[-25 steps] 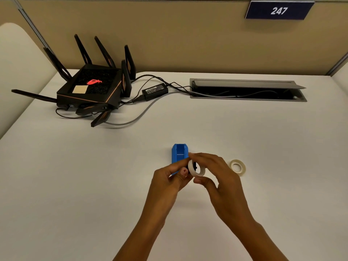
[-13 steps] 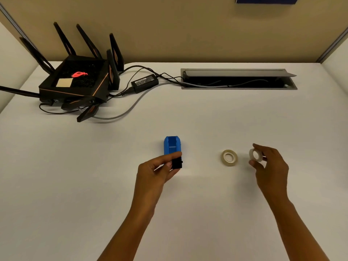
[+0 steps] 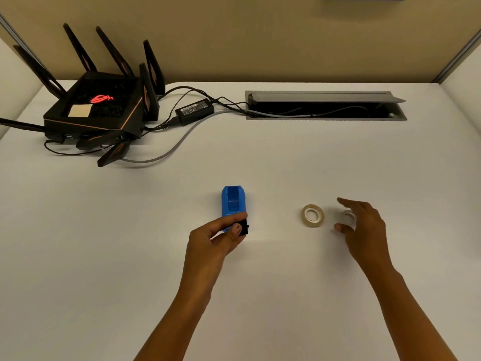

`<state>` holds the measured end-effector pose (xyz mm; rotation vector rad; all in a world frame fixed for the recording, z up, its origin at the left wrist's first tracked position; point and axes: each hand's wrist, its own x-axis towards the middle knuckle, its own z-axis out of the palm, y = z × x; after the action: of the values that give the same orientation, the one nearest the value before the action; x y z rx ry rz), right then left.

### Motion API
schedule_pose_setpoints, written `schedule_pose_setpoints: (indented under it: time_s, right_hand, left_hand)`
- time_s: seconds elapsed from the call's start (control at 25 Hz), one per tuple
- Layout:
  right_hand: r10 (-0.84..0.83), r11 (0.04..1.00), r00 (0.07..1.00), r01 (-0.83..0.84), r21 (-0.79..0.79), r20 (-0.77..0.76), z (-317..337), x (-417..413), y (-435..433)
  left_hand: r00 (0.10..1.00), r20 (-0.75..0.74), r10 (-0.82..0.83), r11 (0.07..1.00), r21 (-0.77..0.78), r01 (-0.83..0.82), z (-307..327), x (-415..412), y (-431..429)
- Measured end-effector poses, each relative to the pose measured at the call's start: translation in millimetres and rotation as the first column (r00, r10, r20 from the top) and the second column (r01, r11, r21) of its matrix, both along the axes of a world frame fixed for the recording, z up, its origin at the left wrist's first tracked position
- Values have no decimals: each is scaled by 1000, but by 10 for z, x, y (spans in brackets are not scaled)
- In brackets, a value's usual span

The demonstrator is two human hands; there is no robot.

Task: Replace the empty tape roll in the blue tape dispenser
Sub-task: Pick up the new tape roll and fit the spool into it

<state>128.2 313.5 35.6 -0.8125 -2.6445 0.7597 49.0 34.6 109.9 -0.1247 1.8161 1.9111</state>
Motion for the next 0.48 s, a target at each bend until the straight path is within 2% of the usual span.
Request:
schedule_pose_setpoints:
  time_s: [0.2,0.32,0.48]
  right_hand:
    - [375,916,915,-391,93,152,24,-96,-82]
    - [464,873,864,-483,61,195,-1,-163,-79]
    - [499,850,843,-521,72,202,-5,-233,-88]
  left_hand:
    - [1000,17,-6,1000,11,6,-14,28,1]
    - [1000,15,-10,1000,10,9,-11,35,-15]
    - [1000,24,2,1000,-4,-2,-31,56,-47]
